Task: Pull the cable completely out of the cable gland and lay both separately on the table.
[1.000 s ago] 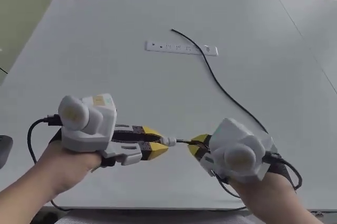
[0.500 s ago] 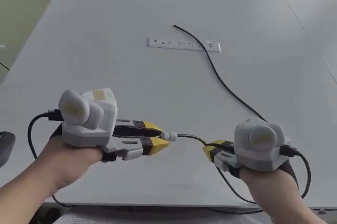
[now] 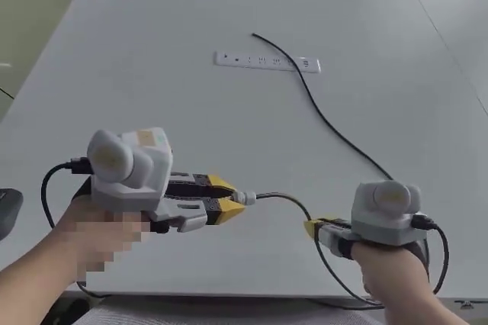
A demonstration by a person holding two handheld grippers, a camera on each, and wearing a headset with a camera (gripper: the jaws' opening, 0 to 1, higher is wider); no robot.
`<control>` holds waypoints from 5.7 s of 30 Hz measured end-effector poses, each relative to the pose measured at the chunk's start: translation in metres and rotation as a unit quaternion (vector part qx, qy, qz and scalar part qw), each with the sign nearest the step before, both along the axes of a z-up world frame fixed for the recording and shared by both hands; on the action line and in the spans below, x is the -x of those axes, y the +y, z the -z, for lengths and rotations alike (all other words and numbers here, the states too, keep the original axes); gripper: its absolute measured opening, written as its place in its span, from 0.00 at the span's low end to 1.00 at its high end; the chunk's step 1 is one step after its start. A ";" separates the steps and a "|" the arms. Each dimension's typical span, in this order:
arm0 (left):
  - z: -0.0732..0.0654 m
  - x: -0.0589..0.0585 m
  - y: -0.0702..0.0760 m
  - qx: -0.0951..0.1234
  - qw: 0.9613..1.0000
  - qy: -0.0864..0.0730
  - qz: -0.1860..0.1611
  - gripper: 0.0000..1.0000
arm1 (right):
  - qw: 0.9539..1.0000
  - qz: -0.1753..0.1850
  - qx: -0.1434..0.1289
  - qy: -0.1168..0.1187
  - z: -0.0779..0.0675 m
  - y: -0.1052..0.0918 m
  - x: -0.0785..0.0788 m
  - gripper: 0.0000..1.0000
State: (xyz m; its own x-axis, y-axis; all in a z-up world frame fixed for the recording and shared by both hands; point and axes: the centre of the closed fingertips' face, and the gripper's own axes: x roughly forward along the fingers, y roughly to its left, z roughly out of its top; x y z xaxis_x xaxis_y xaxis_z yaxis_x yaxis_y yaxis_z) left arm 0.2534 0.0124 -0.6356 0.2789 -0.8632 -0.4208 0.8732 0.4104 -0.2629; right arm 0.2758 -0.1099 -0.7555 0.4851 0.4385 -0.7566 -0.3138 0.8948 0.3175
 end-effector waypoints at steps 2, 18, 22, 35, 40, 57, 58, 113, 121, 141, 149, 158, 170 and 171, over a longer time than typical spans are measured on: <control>-0.001 0.000 0.000 0.002 1.000 -0.001 0.000 0.15 | 0.998 0.039 -0.030 0.034 0.004 0.001 0.005 0.01; 0.000 -0.006 0.003 0.006 1.000 0.005 -0.006 0.15 | 1.000 -0.004 0.001 -0.002 0.001 0.003 0.004 0.02; 0.000 -0.010 0.007 0.008 1.000 0.004 -0.012 0.15 | 0.998 -0.040 0.034 -0.021 -0.003 0.003 0.004 0.02; 0.000 -0.008 0.007 0.005 1.000 0.007 -0.011 0.15 | 0.950 -0.238 0.085 -0.184 -0.082 0.050 0.001 0.24; -0.001 -0.008 0.006 0.008 1.000 0.008 -0.009 0.15 | 0.890 -0.350 0.140 -0.254 -0.100 0.090 0.007 0.21; -0.005 -0.006 0.002 0.014 1.000 0.013 0.000 0.15 | 0.852 -0.410 0.159 -0.285 -0.096 0.113 0.006 0.02; -0.005 -0.006 0.002 0.014 1.000 0.013 0.000 0.15 | 0.853 -0.410 0.157 -0.284 -0.096 0.114 0.006 0.02; -0.017 -0.023 0.007 0.032 0.999 0.001 -0.027 0.15 | 0.988 -0.131 0.013 -0.082 -0.025 0.017 -0.009 0.00; -0.015 -0.023 0.009 0.032 0.999 0.004 -0.033 0.15 | 0.989 -0.124 0.011 -0.084 -0.023 0.010 -0.006 0.00; -0.013 -0.022 0.011 0.026 0.999 0.001 -0.041 0.15 | 0.986 -0.135 0.025 -0.096 -0.019 0.003 -0.004 0.00; -0.011 -0.021 0.008 0.027 0.999 0.006 -0.038 0.15 | 0.985 -0.141 0.030 -0.098 -0.023 0.005 -0.005 0.00; -0.003 -0.024 0.010 0.029 0.999 0.008 -0.040 0.15 | 0.980 -0.159 0.043 -0.111 -0.040 0.011 -0.020 0.00; 0.015 -0.029 0.024 0.035 0.998 0.017 -0.057 0.15 | 0.963 -0.220 0.077 -0.131 -0.051 0.036 -0.052 0.00; 0.018 -0.029 0.027 0.034 0.997 0.020 -0.060 0.15 | 0.961 -0.229 0.081 -0.133 -0.052 0.040 -0.056 0.00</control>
